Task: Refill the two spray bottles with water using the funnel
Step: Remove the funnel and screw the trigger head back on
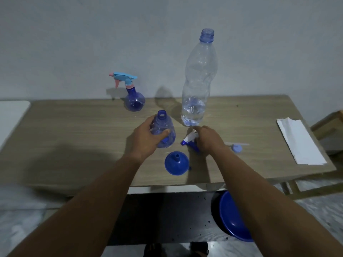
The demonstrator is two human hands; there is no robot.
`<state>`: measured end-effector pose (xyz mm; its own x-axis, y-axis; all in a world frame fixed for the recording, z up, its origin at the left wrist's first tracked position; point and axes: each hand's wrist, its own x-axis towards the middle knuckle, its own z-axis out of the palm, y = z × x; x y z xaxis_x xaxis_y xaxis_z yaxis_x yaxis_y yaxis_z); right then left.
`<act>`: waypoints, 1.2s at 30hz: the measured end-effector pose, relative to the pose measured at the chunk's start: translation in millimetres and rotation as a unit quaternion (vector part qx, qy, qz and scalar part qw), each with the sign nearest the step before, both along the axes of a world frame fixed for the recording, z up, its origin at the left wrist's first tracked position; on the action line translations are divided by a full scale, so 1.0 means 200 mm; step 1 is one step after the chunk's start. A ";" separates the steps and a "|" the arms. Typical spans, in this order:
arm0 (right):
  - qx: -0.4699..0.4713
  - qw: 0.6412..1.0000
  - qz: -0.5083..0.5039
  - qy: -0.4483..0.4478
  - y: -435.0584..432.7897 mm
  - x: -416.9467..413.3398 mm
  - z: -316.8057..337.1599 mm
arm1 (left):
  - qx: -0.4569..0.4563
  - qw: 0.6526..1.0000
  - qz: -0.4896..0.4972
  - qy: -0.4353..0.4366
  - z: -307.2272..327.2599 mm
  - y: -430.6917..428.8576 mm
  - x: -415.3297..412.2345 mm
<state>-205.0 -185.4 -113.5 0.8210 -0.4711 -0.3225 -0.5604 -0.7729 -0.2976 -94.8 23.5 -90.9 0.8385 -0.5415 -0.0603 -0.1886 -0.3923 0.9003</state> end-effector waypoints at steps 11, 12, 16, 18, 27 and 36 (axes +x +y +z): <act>0.063 0.990 -0.017 -0.126 0.02 -0.11 0.31 | 0.000 1.000 0.005 0.012 0.06 0.00 -0.04; 0.063 0.985 -0.022 -0.156 0.02 -0.12 0.38 | 0.002 1.000 0.006 0.014 0.06 0.00 -0.04; 0.129 0.945 -0.067 -0.295 0.06 -0.10 0.70 | -0.012 0.999 0.015 0.041 0.05 0.00 -0.03; 0.172 0.916 -0.080 -0.353 0.11 -0.06 0.82 | -0.021 0.998 0.025 0.047 0.04 -0.01 -0.03; 0.268 0.789 -0.109 -0.542 0.34 0.18 0.97 | -0.004 0.998 0.011 0.069 0.10 -0.02 -0.03; 0.325 0.709 -0.128 -0.612 0.46 0.29 1.04 | -0.027 0.995 -0.008 0.097 0.03 -0.02 0.02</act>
